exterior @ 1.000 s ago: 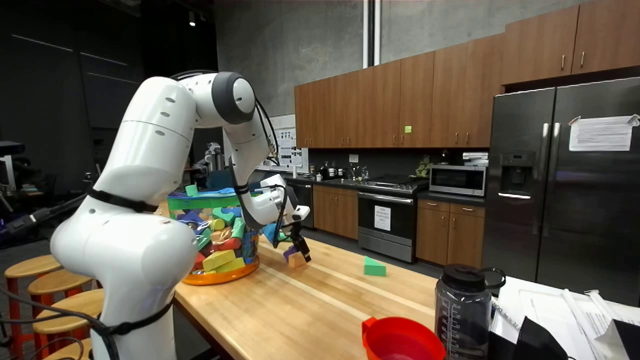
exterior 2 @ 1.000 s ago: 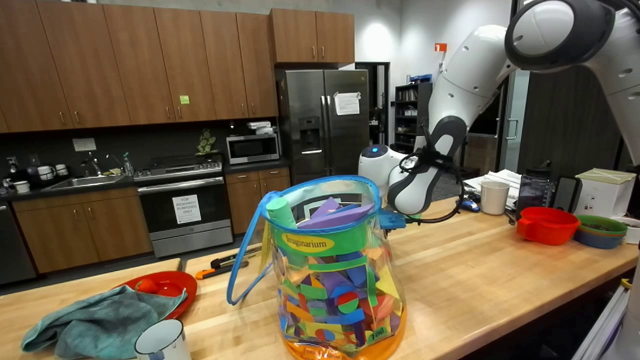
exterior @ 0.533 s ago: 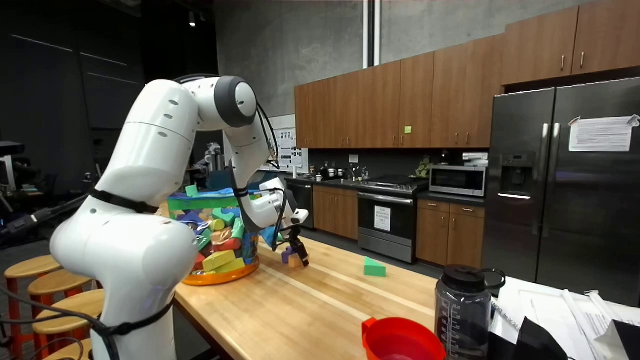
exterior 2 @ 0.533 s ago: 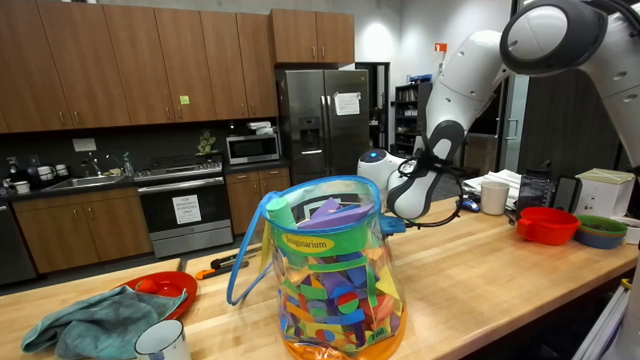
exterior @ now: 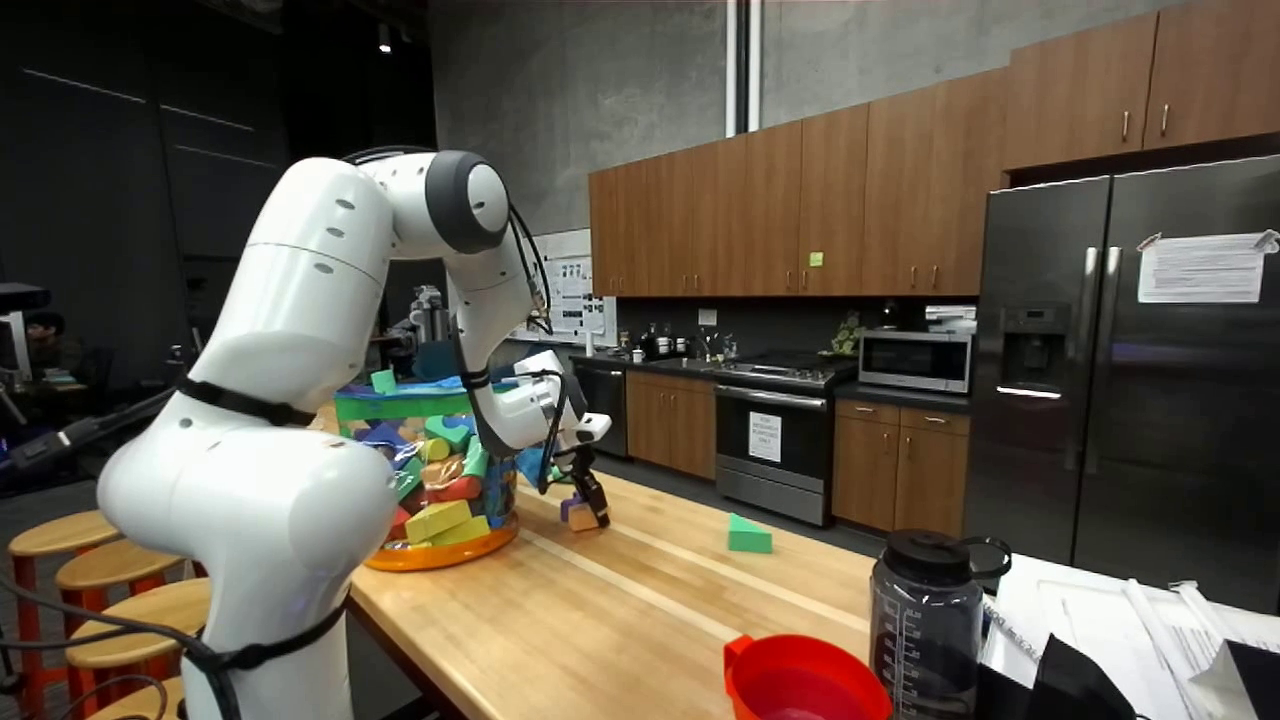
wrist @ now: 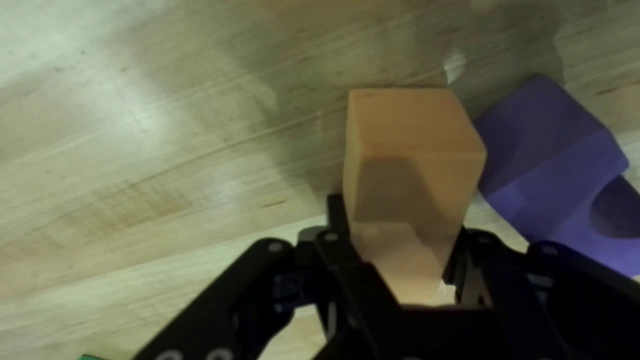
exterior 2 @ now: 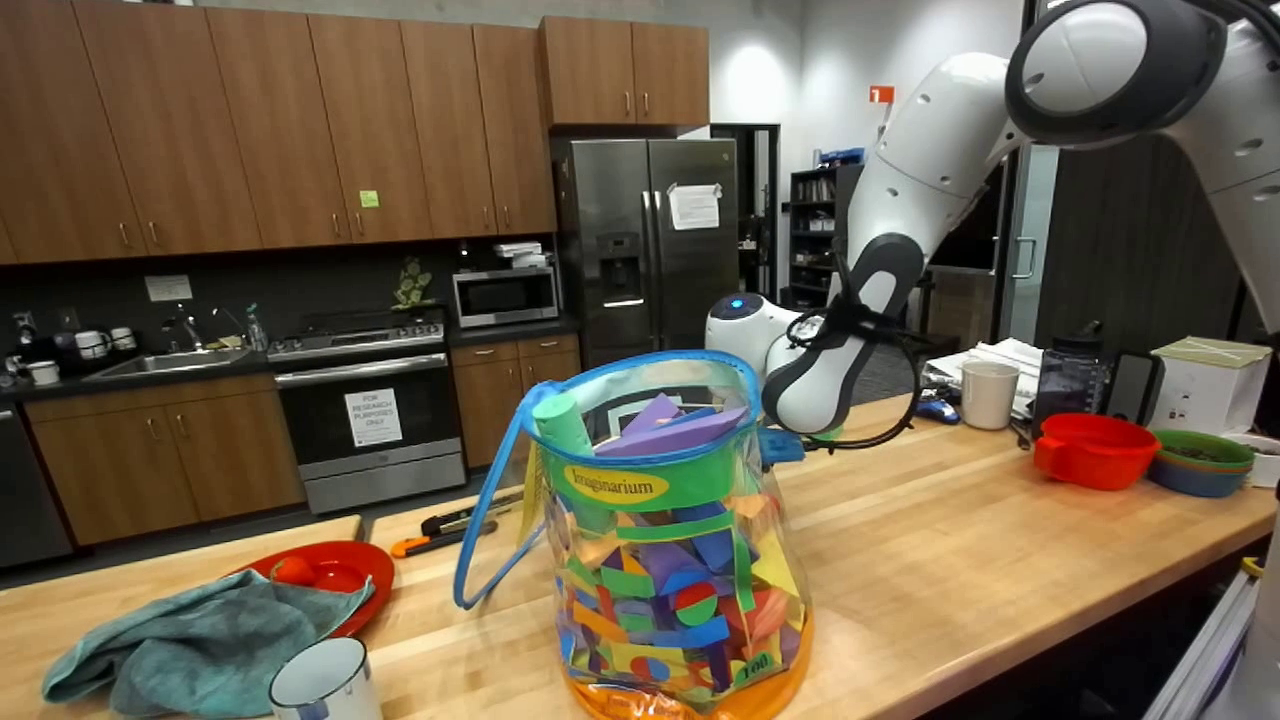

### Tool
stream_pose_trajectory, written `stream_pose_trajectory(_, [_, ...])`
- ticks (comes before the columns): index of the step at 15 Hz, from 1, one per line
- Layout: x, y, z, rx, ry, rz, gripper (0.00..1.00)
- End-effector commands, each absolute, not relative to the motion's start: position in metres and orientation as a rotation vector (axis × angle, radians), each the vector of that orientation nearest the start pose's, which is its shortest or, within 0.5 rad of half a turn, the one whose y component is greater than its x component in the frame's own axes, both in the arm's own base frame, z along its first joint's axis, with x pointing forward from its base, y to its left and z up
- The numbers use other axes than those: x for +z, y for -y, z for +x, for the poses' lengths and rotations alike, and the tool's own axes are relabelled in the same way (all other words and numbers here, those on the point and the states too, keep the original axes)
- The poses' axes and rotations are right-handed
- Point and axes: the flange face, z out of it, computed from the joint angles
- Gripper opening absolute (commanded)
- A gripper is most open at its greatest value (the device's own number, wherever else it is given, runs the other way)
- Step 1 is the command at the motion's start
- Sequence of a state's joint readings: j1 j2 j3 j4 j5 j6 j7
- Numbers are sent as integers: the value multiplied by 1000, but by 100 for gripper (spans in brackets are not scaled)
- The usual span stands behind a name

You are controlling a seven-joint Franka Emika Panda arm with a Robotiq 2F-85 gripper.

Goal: Put the peach block in the bag

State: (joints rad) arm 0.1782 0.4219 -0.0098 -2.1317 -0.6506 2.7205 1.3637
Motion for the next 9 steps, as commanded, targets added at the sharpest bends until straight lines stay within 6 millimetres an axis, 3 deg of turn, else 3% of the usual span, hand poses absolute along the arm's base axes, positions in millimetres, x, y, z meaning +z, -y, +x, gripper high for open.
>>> stream_pose_trajectory(1, [256,-123,571,-524,-953,-3072,16])
stream_pose_trajectory(4, [299,-130,581,-590,-933,-3013,16])
stream_pose_trajectory(9, [404,-129,605,-879,-917,-2791,16])
